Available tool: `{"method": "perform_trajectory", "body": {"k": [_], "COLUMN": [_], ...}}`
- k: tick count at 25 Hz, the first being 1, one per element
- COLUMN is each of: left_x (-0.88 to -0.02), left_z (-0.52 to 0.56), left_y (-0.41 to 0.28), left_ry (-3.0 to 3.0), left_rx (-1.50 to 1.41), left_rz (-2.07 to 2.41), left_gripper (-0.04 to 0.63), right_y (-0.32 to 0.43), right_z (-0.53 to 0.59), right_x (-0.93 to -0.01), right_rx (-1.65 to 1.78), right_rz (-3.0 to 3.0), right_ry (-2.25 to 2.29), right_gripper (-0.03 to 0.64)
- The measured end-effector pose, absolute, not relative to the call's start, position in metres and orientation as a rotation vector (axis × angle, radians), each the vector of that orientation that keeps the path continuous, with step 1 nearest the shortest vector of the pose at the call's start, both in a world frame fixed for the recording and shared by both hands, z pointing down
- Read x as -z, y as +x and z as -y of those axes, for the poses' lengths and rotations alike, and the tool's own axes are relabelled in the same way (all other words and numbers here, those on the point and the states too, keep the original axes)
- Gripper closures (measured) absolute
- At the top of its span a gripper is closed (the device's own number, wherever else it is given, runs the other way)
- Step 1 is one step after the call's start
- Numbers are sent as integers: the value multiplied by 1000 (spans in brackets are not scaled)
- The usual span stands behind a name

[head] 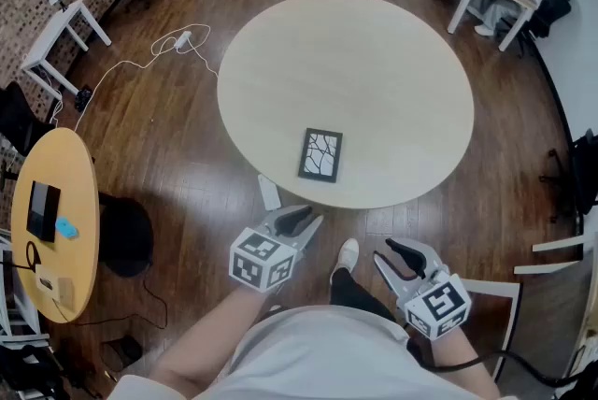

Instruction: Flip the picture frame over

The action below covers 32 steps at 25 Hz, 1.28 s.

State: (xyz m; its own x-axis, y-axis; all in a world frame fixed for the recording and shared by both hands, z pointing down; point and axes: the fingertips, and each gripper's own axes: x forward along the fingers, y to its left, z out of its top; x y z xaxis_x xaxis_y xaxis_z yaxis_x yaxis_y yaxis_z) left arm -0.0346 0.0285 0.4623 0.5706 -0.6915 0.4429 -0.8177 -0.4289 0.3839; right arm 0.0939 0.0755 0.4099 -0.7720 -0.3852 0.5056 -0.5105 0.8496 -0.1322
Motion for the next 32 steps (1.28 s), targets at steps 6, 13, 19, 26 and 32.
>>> {"method": "perform_trajectory", "body": {"k": [6, 13, 19, 26, 32], "left_x": [-498, -542, -603, -627, -632], "left_z": [60, 87, 125, 128, 127], "left_y": [-37, -25, -7, 2, -6], "left_ry": [2103, 2038, 1949, 1870, 1837], "left_rx": [-305, -453, -659, -773, -879], "left_rz": [1323, 1278, 1338, 1401, 1508], "left_gripper": [489, 489, 471, 466, 500], "right_y": [142, 147, 155, 161, 158], "right_z": [9, 45, 51, 50, 51], "right_x": [-414, -431, -435, -433, -438], "right_rx": [-333, -411, -472, -499, -520], "right_rz": [2540, 2521, 2478, 2426, 2422], "right_ry": [618, 656, 681, 684, 665], "right_gripper": [495, 499, 497, 497, 499]}}
